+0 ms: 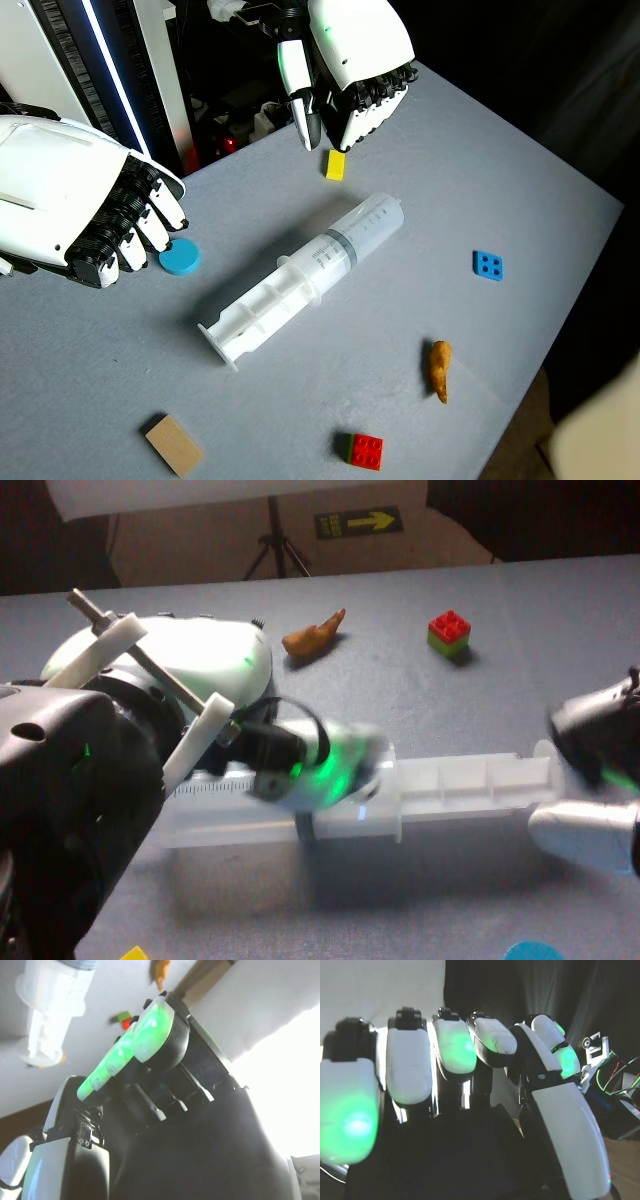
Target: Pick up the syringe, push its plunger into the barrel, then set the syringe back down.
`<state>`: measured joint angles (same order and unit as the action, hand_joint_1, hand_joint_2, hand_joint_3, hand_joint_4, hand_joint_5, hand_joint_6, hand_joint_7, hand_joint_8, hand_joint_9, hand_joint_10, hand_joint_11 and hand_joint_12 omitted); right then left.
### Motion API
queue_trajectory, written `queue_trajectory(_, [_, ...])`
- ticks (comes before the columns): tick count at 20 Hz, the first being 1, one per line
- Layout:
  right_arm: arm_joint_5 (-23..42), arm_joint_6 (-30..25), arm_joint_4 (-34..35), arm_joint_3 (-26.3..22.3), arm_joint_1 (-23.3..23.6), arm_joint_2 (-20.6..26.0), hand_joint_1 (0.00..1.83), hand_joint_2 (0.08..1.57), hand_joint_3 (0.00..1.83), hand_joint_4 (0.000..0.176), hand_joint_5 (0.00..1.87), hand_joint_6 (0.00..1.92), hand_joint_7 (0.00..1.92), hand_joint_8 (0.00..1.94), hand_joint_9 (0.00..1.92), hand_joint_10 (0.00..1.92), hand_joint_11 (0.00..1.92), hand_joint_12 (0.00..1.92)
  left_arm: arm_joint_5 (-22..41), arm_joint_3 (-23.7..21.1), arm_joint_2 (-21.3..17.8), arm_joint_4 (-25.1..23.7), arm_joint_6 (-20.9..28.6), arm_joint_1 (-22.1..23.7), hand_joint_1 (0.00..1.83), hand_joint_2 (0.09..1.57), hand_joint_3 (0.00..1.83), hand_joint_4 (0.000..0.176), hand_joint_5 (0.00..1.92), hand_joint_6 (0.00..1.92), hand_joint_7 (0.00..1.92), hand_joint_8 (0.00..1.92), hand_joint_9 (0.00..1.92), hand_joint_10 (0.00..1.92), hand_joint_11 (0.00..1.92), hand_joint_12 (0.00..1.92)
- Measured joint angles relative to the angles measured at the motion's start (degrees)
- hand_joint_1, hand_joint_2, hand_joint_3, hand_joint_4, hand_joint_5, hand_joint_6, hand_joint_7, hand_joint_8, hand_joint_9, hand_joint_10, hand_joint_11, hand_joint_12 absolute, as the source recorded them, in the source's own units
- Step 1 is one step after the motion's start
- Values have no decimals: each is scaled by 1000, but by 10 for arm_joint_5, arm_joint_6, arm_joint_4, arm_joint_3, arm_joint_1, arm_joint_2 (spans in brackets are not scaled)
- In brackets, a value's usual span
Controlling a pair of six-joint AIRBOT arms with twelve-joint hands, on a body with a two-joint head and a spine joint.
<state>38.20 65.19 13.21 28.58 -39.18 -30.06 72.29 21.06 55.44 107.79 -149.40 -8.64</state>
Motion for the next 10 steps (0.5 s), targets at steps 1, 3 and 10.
queue_trajectory(1, [0,0,-2,0,0,0,0,1075,5,0,11,1,32,1,41,0,0,221,-1,0,0,0,0,0,0,1104,19,27,0,0,0,0,0,0,0,0])
queue_trajectory(3, [3,0,-1,0,0,0,0,1067,0,0,23,2,39,0,52,1,0,283,-2,0,0,-9,-1,0,0,1104,17,27,0,0,0,0,0,0,0,0])
queue_trajectory(10, [1,0,-1,0,0,0,0,1075,2,0,62,4,73,3,103,6,0,470,-10,3,0,-7,-1,-15,0,1086,4,29,0,0,0,0,0,0,0,0])
